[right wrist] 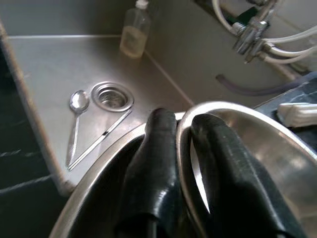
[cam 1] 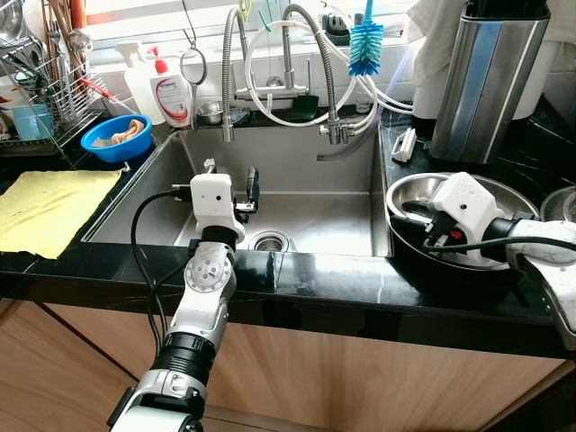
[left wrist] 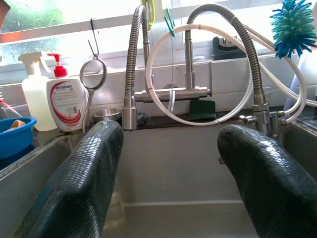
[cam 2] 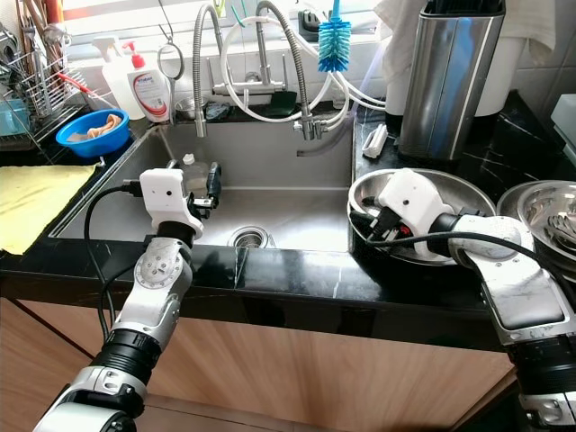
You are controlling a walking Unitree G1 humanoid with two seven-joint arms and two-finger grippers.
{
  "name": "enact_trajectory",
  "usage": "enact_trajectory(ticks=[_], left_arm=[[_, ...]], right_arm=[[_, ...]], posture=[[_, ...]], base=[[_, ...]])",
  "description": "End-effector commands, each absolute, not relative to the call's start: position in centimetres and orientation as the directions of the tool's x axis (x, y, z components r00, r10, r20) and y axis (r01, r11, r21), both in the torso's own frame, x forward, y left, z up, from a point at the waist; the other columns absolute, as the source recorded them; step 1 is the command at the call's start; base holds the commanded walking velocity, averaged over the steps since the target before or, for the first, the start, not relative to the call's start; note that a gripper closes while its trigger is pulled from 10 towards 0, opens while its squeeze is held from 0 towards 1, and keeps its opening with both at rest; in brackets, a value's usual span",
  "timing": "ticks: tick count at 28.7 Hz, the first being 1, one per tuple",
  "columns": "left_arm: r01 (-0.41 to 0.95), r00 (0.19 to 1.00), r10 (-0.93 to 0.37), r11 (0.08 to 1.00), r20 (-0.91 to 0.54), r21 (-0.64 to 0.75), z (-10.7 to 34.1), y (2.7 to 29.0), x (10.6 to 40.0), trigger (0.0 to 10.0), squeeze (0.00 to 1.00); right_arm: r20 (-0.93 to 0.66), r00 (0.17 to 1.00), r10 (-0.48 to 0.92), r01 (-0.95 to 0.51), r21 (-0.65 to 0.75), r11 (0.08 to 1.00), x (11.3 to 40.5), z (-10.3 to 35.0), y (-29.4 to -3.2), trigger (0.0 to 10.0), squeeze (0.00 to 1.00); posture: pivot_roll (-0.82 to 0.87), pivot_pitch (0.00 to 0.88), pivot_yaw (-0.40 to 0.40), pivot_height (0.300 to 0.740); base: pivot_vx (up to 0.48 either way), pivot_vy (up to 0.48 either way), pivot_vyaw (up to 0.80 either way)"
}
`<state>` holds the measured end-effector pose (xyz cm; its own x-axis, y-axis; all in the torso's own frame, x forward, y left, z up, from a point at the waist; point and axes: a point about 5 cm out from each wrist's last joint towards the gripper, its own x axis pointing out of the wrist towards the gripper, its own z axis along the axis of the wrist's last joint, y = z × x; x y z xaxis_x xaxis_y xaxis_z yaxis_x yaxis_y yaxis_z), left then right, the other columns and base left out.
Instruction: Kitchen organization
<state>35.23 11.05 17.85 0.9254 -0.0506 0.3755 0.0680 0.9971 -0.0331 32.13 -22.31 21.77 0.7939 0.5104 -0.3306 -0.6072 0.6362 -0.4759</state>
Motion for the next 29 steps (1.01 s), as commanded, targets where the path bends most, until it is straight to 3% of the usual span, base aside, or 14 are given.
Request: enact_trajectory(ticks=[1, 11, 12, 13, 14, 29], left_arm=[[0.059, 0.915, -0.048, 0.998, 0.400, -0.016, 18.6, 11.5, 35.3, 10.0, 0.00], [0.056, 0.915, -0.045, 0.998, 0.400, -0.015, 18.6, 11.6, 35.3, 10.0, 0.00], [0.056, 0.915, -0.045, 0.998, 0.400, -0.015, 18.6, 11.7, 35.3, 10.0, 0.00], [0.056, 0.915, -0.045, 0.998, 0.400, -0.015, 18.7, 11.7, 35.3, 10.0, 0.00], [0.055, 0.915, -0.045, 0.998, 0.401, -0.015, 18.7, 11.7, 35.4, 10.0, 0.00], [0.061, 0.913, -0.044, 0.998, 0.405, -0.029, 18.7, 11.4, 35.2, 10.0, 0.00]], right_arm=[[-0.297, 0.819, 0.491, -0.572, -0.486, 0.661, 32.5, 22.5, -22.4, 0.0, 0.00], [-0.115, 0.944, 0.311, -0.324, -0.515, 0.793, 34.1, 25.8, -23.6, 0.0, 0.00], [-0.102, 0.953, 0.284, -0.295, -0.508, 0.809, 34.2, 26.1, -23.8, 8.3, 0.00], [-0.096, 0.959, 0.268, -0.279, -0.502, 0.819, 34.2, 26.3, -23.9, 8.3, 0.00], [-0.067, 0.967, 0.247, -0.248, -0.484, 0.839, 34.3, 27.0, -23.9, 10.0, 0.00], [0.117, 0.937, 0.328, -0.257, -0.402, 0.879, 33.4, 30.1, -19.4, 10.0, 0.00]], posture=[[-0.27, 0.000, 0.143, 0.740], [-0.26, 0.000, 0.142, 0.740], [-0.26, 0.000, 0.142, 0.740], [-0.26, 0.000, 0.142, 0.740], [-0.26, 0.000, 0.142, 0.740], [-0.26, 0.000, 0.135, 0.740]], base=[[0.000, 0.000, 0.00], [0.000, 0.000, 0.00], [0.000, 0.000, 0.00], [0.000, 0.000, 0.00], [0.000, 0.000, 0.00], [0.000, 0.000, 0.00]])
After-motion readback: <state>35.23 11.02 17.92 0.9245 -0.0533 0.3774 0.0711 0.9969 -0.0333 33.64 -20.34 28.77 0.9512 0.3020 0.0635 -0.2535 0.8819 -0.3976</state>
